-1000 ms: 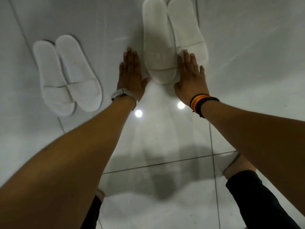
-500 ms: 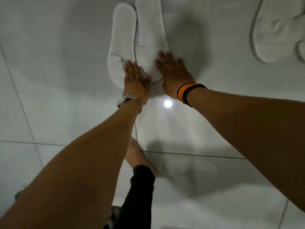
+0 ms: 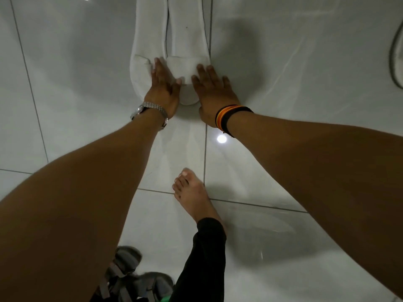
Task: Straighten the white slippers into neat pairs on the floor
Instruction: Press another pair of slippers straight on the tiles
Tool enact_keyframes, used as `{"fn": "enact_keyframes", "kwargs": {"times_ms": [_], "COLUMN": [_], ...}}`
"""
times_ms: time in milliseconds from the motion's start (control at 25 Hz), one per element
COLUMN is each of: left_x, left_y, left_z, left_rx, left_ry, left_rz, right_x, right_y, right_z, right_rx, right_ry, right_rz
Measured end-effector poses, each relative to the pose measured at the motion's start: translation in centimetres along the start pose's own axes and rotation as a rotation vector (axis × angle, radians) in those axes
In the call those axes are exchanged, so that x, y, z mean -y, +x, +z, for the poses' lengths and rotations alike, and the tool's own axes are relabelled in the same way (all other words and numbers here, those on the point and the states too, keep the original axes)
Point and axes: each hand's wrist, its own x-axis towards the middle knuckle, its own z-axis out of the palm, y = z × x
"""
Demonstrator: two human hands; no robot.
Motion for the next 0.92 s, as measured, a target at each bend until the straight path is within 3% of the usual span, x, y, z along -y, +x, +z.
{"fn": "enact_keyframes", "kwargs": {"times_ms": [280, 480, 680, 920], "left_x": [0.1, -2.2, -10.9, -28.4], "left_y": [0.5, -2.0, -5.4, -4.5], "left_z": [-0.9, 0.6, 5.6, 14.2], "left_rx": [-0.013, -0.096, 0.006, 0.138], "left_ry": [0.041, 0.131, 0.182, 0.199], "left_rz": [-0.016, 0.077, 0.22, 0.492], "right_x": [0.3, -3.6, -15.1, -31.5], "right_y": [0.3, -4.8, -12.1, -19.0], "right_z": [0.3, 0.4, -2.2, -7.3], "right_rx": [-0.043, -0.104, -0.231, -0.36], "right_ry": [0.024, 0.022, 0.066, 0.188], "right_rz": [-0.011, 0.019, 0.359, 0.776]}}
